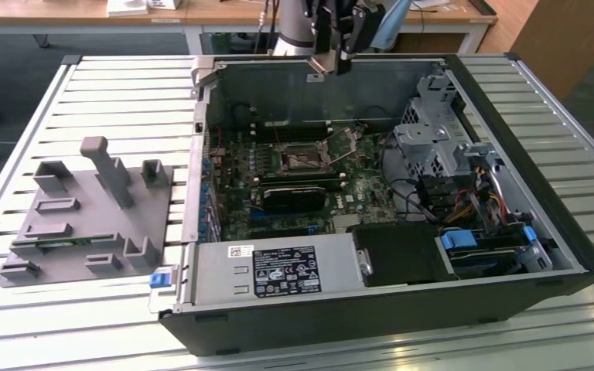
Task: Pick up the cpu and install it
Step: 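Place the cpu into insertion slot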
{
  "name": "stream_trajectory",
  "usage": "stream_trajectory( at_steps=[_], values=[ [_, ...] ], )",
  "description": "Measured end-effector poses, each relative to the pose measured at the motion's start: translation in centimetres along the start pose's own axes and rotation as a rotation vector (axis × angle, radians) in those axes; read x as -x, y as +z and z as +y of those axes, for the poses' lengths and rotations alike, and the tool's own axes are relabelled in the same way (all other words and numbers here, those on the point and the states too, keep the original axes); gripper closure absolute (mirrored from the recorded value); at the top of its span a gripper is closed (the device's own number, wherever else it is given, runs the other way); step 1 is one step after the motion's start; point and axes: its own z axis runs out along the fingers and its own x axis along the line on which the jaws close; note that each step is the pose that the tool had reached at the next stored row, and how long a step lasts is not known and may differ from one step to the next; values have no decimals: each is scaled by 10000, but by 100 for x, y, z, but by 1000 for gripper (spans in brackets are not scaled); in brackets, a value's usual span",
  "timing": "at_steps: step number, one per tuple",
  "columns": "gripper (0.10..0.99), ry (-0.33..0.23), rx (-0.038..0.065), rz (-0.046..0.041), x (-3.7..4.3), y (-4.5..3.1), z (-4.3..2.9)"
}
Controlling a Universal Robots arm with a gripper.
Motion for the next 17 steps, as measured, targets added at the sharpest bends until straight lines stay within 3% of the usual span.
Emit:
stream_trajectory(
  at_steps=[17],
  values=[
    [549,2686,-19,-151,-10,88,-21]
  ],
)
